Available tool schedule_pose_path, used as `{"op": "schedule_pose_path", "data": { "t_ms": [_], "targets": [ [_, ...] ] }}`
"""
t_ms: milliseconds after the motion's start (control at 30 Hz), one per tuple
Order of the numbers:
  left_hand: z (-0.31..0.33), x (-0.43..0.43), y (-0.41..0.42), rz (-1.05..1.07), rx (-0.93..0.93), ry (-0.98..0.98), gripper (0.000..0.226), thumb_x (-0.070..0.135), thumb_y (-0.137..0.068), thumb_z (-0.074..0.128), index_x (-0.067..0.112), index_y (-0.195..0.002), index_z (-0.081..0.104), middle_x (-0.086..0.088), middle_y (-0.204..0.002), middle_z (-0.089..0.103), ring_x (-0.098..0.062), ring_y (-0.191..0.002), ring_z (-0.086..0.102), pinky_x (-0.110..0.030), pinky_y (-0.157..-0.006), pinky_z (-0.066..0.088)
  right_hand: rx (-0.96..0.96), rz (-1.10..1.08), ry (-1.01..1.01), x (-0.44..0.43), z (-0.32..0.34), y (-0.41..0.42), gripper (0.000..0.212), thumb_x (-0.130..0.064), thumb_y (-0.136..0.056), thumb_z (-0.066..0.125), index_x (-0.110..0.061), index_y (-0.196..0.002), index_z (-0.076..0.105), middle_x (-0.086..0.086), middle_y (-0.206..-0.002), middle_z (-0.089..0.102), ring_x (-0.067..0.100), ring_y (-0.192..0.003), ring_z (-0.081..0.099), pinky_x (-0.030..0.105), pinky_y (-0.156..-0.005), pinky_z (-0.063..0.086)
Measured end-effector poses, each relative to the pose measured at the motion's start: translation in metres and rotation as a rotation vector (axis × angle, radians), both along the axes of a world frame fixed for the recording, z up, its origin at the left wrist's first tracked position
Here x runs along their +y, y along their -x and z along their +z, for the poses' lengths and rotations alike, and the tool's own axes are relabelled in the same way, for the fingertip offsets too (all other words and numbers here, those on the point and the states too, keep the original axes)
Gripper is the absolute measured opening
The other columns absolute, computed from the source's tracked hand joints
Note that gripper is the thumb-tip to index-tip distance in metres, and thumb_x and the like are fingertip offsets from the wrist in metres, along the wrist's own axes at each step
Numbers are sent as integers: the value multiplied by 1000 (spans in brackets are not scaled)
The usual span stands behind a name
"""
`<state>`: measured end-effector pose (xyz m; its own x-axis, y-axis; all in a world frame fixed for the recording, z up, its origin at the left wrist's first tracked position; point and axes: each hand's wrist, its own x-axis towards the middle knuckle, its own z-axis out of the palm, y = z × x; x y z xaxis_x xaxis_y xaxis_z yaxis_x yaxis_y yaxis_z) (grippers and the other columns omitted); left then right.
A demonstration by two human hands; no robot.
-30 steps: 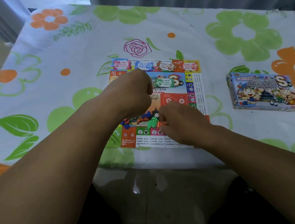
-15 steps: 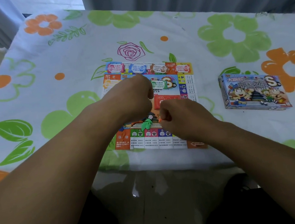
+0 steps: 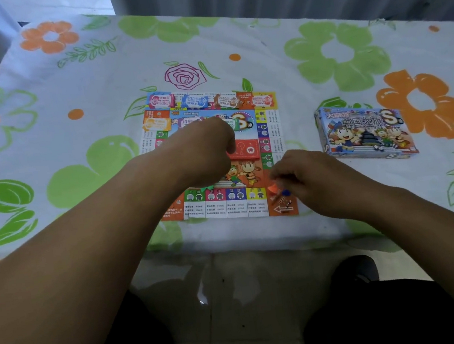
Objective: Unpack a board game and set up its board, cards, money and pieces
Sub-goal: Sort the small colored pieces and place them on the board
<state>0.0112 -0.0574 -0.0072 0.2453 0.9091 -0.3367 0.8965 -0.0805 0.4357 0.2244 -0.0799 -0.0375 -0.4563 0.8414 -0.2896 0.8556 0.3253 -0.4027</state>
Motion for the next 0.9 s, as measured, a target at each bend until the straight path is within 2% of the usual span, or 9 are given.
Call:
{"op": "schedule_pose_path", "data": {
  "t_ms": [133,233,333,533,667,833,900],
  "targets": [
    [1,-2,-2,-11,2,-9,28,6,-90,62,18,-115,66,1,-109,66,-20,-99,63,-33,-82,52,-14,-18,-40,-12,-5,-6,4,-23,-95,65,-20,-97,64,-5,-99,68,15,-87,62,35,-74,52],
    [1,-1,-1,-12,5,-8,28,8,-90,64,18,-117,66,1,-108,64,-20,-99,62,-32,-80,50,-99,37,-70,-14,-11,-7,7,-26,-95,64,-20,-92,61,-3,-97,67,16,-82,61,38,-73,53],
    [1,1,1,-4,0,-10,27,11,-90,66,18,-116,66,3,-99,60,-20,-93,60,-30,-73,44,-138,69,-108,-14,-14,-7,8,-27,-96,61,-19,-94,61,-3,-99,65,17,-83,58,36,-72,52],
    [1,3,1,6,-16,-1,23,14,-90,68,17,-113,67,2,-101,64,-20,-91,60,-30,-70,42,-172,132,-190,-16,-21,-3,16,-34,-100,55,-20,-101,62,-1,-106,65,19,-89,61,32,-72,51],
    [2,4,2,14,-26,8,23,17,-90,69,17,-113,67,0,-103,67,-20,-91,62,-30,-71,44,-196,143,-216,-14,-21,-2,18,-36,-100,53,-20,-105,61,-1,-108,65,18,-92,62,26,-68,40],
    [2,4,2,14,-27,3,21,17,-90,69,16,-111,68,-1,-103,68,-20,-90,62,-31,-71,46,-212,167,-248,-14,-21,0,20,-36,-100,54,-20,-107,62,0,-110,66,20,-93,63,28,-68,43],
    [1,5,2,16,-29,4,21,18,-90,69,16,-111,68,-1,-102,68,-20,-89,62,-29,-69,43,-219,178,-250,-14,-20,2,22,-37,-100,54,-21,-111,62,0,-112,65,20,-95,64,31,-72,49]
  ]
}}
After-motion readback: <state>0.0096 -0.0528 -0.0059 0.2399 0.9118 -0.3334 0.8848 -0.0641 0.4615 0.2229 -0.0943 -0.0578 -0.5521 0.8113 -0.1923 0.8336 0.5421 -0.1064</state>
